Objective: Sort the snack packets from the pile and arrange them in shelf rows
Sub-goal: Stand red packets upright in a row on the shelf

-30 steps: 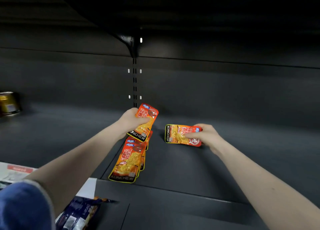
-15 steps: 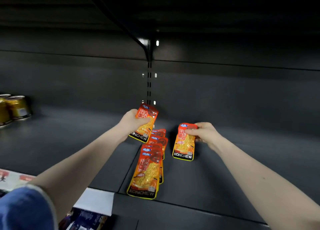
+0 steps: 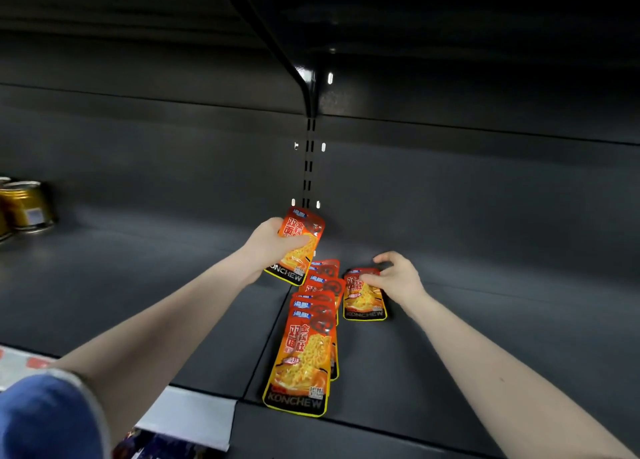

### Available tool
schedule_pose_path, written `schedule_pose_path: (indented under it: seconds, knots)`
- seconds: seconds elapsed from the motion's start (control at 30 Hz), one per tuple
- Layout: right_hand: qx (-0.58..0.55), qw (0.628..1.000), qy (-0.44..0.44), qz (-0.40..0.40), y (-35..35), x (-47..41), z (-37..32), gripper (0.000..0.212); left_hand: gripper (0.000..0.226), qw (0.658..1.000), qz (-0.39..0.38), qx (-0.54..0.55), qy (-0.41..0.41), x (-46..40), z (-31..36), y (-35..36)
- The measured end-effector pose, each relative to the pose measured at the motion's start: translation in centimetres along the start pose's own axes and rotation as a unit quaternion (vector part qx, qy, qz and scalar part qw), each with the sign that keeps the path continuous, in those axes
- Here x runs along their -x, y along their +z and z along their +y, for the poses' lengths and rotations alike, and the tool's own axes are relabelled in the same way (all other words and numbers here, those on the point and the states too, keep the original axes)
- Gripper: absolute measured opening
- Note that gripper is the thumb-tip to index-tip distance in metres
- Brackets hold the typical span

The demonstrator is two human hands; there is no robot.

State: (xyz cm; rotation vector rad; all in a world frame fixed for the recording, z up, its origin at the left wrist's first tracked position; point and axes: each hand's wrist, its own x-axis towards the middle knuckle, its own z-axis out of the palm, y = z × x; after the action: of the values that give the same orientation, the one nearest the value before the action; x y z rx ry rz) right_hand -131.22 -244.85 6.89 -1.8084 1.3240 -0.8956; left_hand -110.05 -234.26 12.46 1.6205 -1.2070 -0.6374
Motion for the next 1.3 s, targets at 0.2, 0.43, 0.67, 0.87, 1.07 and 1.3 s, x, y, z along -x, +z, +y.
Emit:
schedule_pose_path:
  seconds: [0.2, 0.43, 0.67, 0.87, 1.07, 1.3]
  knots:
    - [0.118, 0.992, -0.033, 0.032, 0.3, 0.1, 0.6, 0.038, 0.031, 1.000, -0.026, -0.003, 0.000, 0.3, 0.9, 0.7]
    - [0.125, 0.990, -0.039, 0.047, -2.2, 0.3, 1.1, 0.031, 0.016, 0.996, -0.087, -0.010, -0.003, 1.4, 2.9, 1.9]
    - [0.128, 0.989, 0.002, 0.071, -7.8, 0.7, 4.0, 0.026, 0.014, 0.992, -0.123, -0.035, -0.009, 2.2, 4.7, 4.3]
    - [0.135, 0.988, 0.006, 0.079, -10.9, 1.4, 5.6, 0.022, 0.030, 0.988, -0.125, -0.086, -0.035, 2.5, 5.3, 6.7]
    - [0.115, 0.991, -0.015, 0.062, -11.8, 1.5, 6.5, 0.017, 0.080, 0.983, -0.131, -0.126, -0.016, 3.7, 5.8, 8.5]
    - [0.104, 0.993, -0.026, 0.051, -11.6, 1.1, 7.2, 0.019, 0.066, 0.959, -0.116, -0.258, 0.000, 4.2, 4.7, 9.7]
